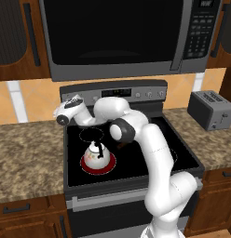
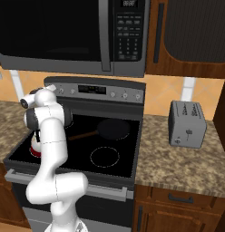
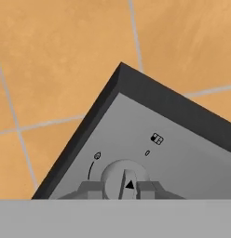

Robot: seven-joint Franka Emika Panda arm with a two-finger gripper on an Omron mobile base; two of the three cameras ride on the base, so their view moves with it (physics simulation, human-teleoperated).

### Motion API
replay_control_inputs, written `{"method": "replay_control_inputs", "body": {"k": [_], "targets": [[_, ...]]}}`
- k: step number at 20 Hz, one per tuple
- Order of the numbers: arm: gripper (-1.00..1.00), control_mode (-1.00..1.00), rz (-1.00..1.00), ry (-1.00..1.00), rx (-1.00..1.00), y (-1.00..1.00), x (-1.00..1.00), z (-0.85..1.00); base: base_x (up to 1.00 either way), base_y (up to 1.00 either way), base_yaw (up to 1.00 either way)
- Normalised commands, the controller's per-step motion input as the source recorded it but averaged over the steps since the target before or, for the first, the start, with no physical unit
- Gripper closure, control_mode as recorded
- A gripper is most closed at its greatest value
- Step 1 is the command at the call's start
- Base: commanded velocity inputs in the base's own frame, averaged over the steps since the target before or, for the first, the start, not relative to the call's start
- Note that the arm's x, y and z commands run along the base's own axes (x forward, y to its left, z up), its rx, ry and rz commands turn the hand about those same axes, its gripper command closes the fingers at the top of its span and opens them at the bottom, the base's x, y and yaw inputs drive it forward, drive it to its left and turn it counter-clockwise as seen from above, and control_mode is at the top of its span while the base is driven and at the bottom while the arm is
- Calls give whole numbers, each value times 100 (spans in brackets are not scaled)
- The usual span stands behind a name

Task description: Pick the kettle from the counter and place it on a stove burner. Then turn the burner on.

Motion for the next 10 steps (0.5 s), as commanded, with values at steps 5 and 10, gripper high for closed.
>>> {"method": "replay_control_inputs", "body": {"k": [5, 10], "targets": [[100, -100, 0, 0, -12, 0, 0, -19, 0, 0, 0], [100, -100, 0, 0, -15, 0, 2, -21, 0, 0, 0]]}}
